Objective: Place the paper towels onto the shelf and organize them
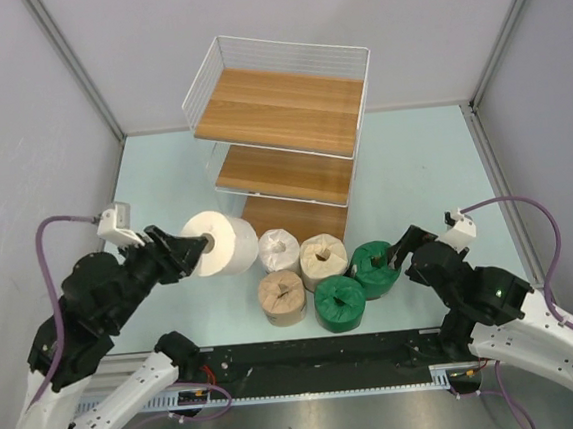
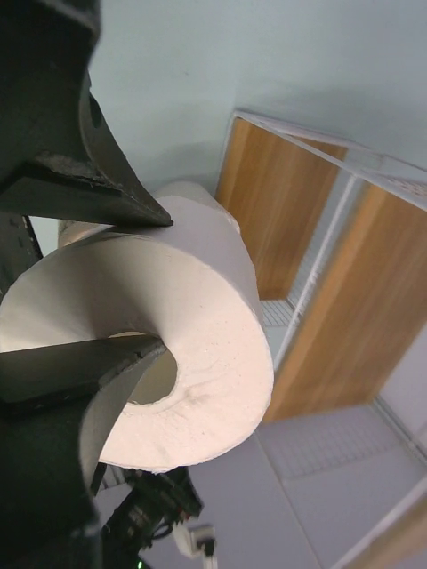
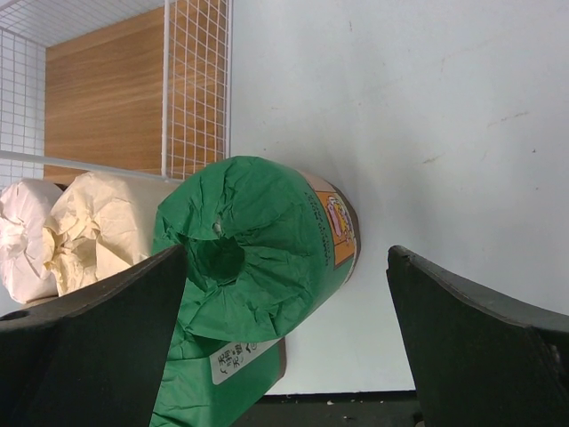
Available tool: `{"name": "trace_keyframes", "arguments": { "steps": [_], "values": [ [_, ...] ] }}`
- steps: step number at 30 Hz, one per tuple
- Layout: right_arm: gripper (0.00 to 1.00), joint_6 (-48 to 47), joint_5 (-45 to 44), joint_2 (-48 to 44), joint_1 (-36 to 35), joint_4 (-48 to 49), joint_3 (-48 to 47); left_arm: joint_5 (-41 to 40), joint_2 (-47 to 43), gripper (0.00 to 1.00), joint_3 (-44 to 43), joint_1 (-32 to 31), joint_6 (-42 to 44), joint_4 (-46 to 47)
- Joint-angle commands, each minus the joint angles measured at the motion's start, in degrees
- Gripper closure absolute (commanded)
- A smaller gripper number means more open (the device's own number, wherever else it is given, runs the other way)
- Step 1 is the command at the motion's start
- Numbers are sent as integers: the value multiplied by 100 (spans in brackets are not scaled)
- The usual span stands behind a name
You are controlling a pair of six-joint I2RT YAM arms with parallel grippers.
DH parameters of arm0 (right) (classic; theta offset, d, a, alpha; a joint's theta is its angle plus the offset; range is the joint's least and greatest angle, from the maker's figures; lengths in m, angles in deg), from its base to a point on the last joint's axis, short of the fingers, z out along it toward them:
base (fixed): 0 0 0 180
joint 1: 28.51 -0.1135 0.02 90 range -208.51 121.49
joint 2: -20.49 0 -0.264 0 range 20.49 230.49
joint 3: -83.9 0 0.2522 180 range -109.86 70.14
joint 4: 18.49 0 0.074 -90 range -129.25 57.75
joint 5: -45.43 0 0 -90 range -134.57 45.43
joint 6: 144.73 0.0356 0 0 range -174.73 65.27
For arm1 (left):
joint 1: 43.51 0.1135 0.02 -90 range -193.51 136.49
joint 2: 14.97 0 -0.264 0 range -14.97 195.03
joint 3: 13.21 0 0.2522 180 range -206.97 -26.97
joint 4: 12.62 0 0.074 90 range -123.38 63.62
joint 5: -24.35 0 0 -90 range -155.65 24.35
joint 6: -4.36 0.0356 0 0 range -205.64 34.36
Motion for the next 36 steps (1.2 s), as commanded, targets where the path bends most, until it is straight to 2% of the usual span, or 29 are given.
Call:
{"name": "trace_keyframes", "arguments": {
  "steps": [1, 10, 17, 25, 30, 36],
  "values": [
    [0, 161, -126, -14, -18, 112, 4, 463, 396, 50, -927, -23, 335, 784],
    [0, 302, -91, -198, -18, -19, 12, 999, 1865, 50, -3010, -31, 872, 1285],
    [0, 319, -144, -409, -9, -213, 4, 1491, 3061, 46, -4608, -23, 960, 1681],
    [0, 381, -223, -594, -9, -450, 4, 1764, 4915, 46, -6613, -93, 1057, 1681],
    [0, 433, -205, -708, -9, -450, 4, 1720, 5618, 46, -7116, -111, 1065, 1769],
    [0, 390, -240, -778, -9, -441, 4, 1447, 5936, 46, -7125, -111, 1188, 1848]
  ]
}}
